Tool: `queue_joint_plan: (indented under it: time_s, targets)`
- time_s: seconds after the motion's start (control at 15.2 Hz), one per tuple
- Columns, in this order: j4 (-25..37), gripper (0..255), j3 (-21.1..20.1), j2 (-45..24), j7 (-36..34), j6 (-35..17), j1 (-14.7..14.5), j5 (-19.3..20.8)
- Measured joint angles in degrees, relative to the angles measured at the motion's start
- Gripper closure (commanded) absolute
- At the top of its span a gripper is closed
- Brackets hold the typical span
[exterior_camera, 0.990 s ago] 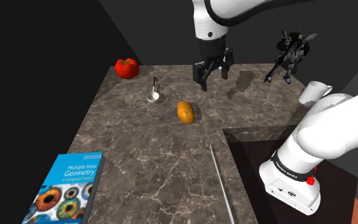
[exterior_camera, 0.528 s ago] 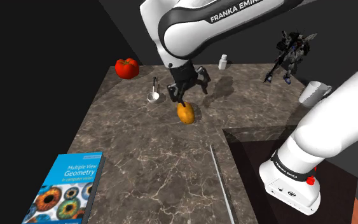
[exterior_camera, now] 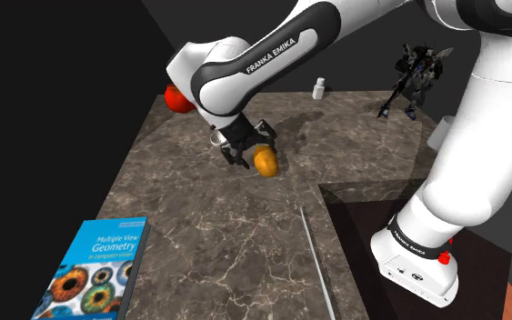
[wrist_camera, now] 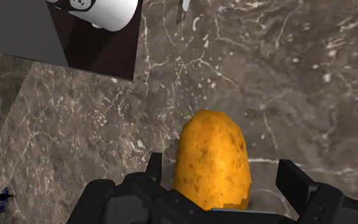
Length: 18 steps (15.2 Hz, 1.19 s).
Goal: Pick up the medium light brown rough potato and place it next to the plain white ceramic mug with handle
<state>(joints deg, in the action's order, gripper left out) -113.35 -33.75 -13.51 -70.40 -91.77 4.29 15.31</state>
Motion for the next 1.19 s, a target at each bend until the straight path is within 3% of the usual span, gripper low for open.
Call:
queue_joint_plan:
  time_s: [0.4, 0.79, 0.86, 1.19]
  targets:
    - [-4.7, 0, 0.4, 0.4, -0.7, -4.1, 0.6, 0.4]
    - [-5.2, 0, 0.5, 0.2, -0.7, -4.7, 0.7, 0.6]
    - [-5.2, 255, 0.5, 0.2, -0.7, -4.7, 0.7, 0.6]
    - [-5.2, 255, 0.5, 0.3, -0.7, -4.6, 0.7, 0.6]
